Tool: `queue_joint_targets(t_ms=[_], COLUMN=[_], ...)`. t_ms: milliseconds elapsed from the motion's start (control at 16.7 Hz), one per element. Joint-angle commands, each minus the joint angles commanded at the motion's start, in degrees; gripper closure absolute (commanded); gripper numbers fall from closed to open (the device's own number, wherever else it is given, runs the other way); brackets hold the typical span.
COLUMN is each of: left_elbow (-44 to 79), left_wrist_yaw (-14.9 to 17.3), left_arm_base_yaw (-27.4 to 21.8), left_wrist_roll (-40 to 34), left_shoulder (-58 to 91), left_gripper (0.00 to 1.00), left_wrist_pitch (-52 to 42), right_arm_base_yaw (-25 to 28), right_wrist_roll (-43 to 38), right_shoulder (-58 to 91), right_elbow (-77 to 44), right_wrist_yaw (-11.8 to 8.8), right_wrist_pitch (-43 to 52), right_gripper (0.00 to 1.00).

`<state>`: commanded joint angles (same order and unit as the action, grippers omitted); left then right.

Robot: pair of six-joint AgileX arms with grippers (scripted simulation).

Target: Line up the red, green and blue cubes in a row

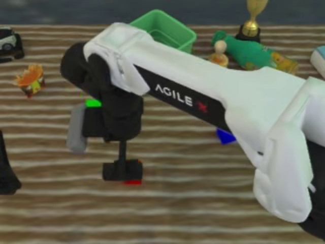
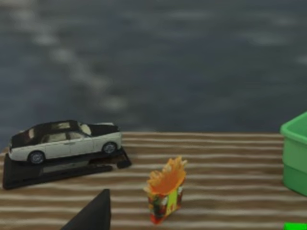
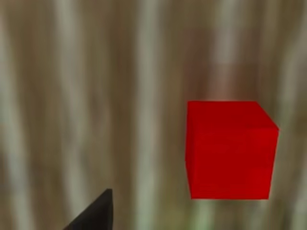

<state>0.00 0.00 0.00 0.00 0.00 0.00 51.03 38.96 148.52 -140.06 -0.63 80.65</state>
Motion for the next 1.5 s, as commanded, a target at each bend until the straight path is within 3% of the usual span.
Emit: queue_joint_targets(t_ms=[480,780,1140,1500], left_elbow=[0.0,7.9,33.7,65.9], left_wrist_yaw=[0.0,0.3,0.3,0.3], left_arm_base_yaw=[0.0,-1.4,-4.5,-8.3], left_wrist_roll=[0.0,-0.8,-3.2,-6.1], left_shoulder=[0.0,7.9,35.6,75.2], left_gripper=[0.0,0.0,0.0,0.0], left_wrist_pitch=[0.0,-5.1,-20.6,-40.6], right_arm_base_yaw=[-0.2,-3.5,-14.7,-29.0], right_wrist_roll=[0.0,-1.9,-9.5,-20.7], right_shoulder=[-0.2,-8.5,-37.6,-78.8], right_elbow=[-4.8,2.8,28.2,67.7], right_wrist_yaw=[0.0,-0.6,-2.2,-3.1], right_wrist_pitch=[4.7,-1.3,-18.6,-40.4], right_gripper=[0.0,0.0,0.0,0.0])
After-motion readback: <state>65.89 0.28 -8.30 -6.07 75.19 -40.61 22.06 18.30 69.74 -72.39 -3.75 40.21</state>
